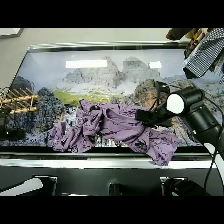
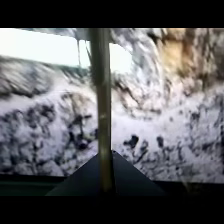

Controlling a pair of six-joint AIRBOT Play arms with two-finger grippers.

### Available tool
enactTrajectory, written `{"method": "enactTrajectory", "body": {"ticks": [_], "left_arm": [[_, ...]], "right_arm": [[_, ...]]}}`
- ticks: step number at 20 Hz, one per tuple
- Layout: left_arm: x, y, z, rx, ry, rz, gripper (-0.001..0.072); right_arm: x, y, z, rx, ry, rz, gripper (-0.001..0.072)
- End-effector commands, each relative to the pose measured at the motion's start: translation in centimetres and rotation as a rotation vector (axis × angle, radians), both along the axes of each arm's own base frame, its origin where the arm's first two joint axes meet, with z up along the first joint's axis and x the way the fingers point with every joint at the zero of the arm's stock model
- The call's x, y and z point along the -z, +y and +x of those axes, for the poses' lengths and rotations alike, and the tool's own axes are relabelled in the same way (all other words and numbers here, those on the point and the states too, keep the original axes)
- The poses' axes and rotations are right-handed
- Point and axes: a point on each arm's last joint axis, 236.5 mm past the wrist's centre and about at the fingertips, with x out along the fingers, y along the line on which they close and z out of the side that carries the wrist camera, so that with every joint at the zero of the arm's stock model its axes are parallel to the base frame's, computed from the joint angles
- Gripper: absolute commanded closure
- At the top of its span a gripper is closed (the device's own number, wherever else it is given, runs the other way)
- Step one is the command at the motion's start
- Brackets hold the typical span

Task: Fold the clothes and pants, and hang the long-sleeved shirts on hangers.

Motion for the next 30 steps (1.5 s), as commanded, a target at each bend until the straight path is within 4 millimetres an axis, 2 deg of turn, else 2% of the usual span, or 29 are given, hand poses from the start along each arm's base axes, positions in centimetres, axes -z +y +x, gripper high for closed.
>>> {"method": "enactTrajectory", "body": {"ticks": [1, 5, 7, 9, 11, 13, 15, 17, 20, 22, 25, 28, 30], "left_arm": [[-4.0, -0.9, 4.4, -0.007, -0.12, -0.01, 0.0681], [-9.2, -1.4, 7.9, -0.011, -0.237, 0.044, 0.0681], [-12.5, -2.0, 9.5, 0.013, -0.312, 0.08, 0.0682], [-16.0, -3.1, 10.7, 0.056, -0.388, 0.117, 0.0682], [-18.2, -5.3, 10.9, 0.112, -0.424, 0.126, 0.0682], [-18.1, -9.0, 9.5, 0.205, -0.368, 0.081, 0.0682], [-17.0, -13.1, 7.1, 0.363, -0.253, 0.024, 0.0682], [-16.3, -16.2, 4.7, 0.543, -0.156, 0.034, 0.0685], [-16.1, -17.7, 1.3, 0.725, -0.03, 0.163, 0.0687], [-16.2, -19.1, -0.8, 0.788, 0.018, 0.192, 0.0687], [-16.3, -21.5, -2.8, 0.897, -0.008, 0.192, 0.0687], [-15.5, -24.4, -5.5, 1.102, -0.053, 0.135, 0.0687], [-14.8, -25.7, -6.4, 1.176, -0.088, 0.094, 0.0687]], "right_arm": [[0.0, 0.0, -0.1, -0.003, 0.002, 0.001, 0.0661], [0.0, 0.0, -0.2, -0.004, 0.008, -0.003, 0.0661], [0.0, 0.0, -0.2, -0.004, 0.008, -0.003, 0.0661], [0.0, -0.1, -0.1, -0.004, 0.006, -0.006, 0.0661], [0.1, -0.4, 0.1, -0.012, -0.007, -0.022, 0.0661], [0.1, -0.9, 0.5, -0.012, -0.023, -0.042, 0.0661], [0.1, -1.2, 0.7, -0.03, -0.038, -0.057, 0.0661], [0.1, -1.3, 0.9, -0.036, -0.044, -0.066, 0.0661], [0.1, -1.5, 1.1, -0.048, -0.054, -0.076, 0.0661], [0.0, -1.4, 1.2, -0.047, -0.059, -0.073, 0.0661], [0.0, -1.5, 1.2, -0.047, -0.06, -0.078, 0.0661], [0.0, -1.9, 1.7, -0.044, -0.08, -0.094, 0.0661], [-0.1, -2.4, 2.1, -0.041, -0.096, -0.113, 0.0661]]}}
